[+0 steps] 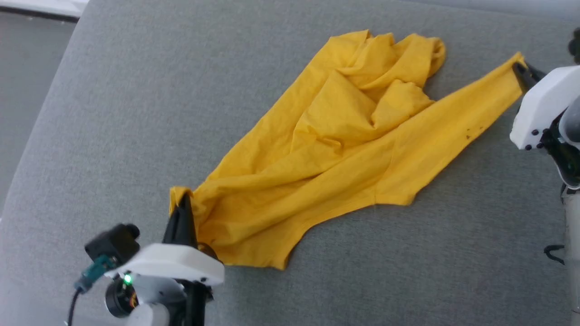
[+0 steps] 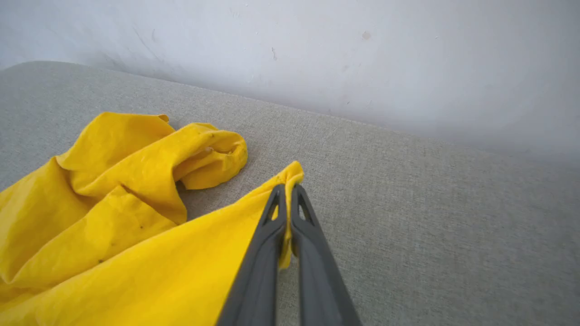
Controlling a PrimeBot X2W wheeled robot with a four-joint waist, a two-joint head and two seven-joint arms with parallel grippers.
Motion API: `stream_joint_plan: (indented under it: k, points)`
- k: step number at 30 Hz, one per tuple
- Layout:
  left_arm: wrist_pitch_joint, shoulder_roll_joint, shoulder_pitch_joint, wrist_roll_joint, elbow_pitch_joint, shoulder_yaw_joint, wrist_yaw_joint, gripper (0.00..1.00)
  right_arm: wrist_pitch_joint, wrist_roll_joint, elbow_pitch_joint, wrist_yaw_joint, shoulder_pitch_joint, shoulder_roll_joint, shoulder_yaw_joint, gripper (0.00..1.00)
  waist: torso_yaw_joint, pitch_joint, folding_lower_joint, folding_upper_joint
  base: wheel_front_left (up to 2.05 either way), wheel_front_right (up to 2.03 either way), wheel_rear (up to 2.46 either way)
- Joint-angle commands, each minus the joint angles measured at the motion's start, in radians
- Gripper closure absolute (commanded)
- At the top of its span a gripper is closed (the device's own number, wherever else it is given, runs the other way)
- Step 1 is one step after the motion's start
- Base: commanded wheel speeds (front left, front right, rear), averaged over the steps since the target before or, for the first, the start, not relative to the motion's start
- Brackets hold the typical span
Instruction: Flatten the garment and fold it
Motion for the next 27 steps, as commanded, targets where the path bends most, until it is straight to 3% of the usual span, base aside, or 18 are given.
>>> stream_joint_plan:
  k: [1, 9, 16, 22, 27]
  points:
    - [0.001, 0.014, -0.032, 0.006, -0.011, 0.009, 0.001, 1.0, -0.038, 0.019, -0.016, -0.001, -0.005, 0.009, -0.019, 1.0, -0.049, -0.067, -0.0001, 0.0, 0.0, 0.0, 0.0]
    - [0.031, 0.062, -0.078, -0.018, -0.136, 0.05, -0.015, 1.0, -0.163, 0.107, -0.189, -0.001, 0.036, 0.06, -0.106, 1.0, -0.137, -0.206, -0.0001, 0.0, 0.0, 0.0, 0.0]
    - [0.063, 0.062, -0.051, -0.082, -0.318, 0.083, -0.015, 1.0, -0.137, 0.166, -0.469, -0.001, 0.162, 0.113, -0.215, 1.0, -0.218, -0.263, -0.0001, 0.0, 0.0, 0.0, 0.0]
    - [0.092, 0.058, 0.013, -0.131, -0.471, 0.124, 0.013, 1.0, -0.083, 0.198, -0.711, -0.001, 0.276, 0.164, -0.343, 1.0, -0.282, -0.286, -0.0001, 0.0, 0.0, 0.0, 0.0]
    - [0.12, 0.067, 0.077, -0.162, -0.578, 0.155, 0.031, 1.0, -0.038, 0.236, -0.844, -0.001, 0.348, 0.183, -0.45, 1.0, -0.32, -0.289, -0.0001, 0.0, 0.0, 0.0, 0.0]
